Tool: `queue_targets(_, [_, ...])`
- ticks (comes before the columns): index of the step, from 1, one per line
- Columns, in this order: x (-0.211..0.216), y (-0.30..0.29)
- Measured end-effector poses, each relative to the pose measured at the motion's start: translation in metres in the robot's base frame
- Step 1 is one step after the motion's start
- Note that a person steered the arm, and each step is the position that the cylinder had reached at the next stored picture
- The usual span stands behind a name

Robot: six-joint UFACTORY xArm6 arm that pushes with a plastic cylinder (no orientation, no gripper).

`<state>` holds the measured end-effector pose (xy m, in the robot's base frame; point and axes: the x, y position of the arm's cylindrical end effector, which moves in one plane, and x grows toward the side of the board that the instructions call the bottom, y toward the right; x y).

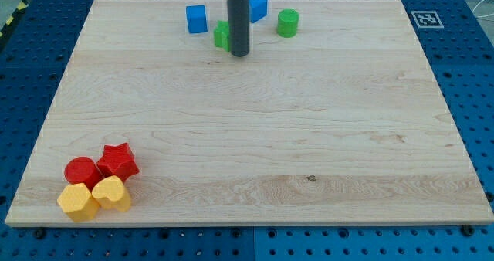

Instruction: Move the green star below the blue cube

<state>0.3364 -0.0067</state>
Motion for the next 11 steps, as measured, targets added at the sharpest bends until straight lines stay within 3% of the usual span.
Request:
queue_targets(3, [-0.036, 0.024])
queue_targets(8, [-0.05, -0.045])
queue_targets(11, [-0.13, -0.063])
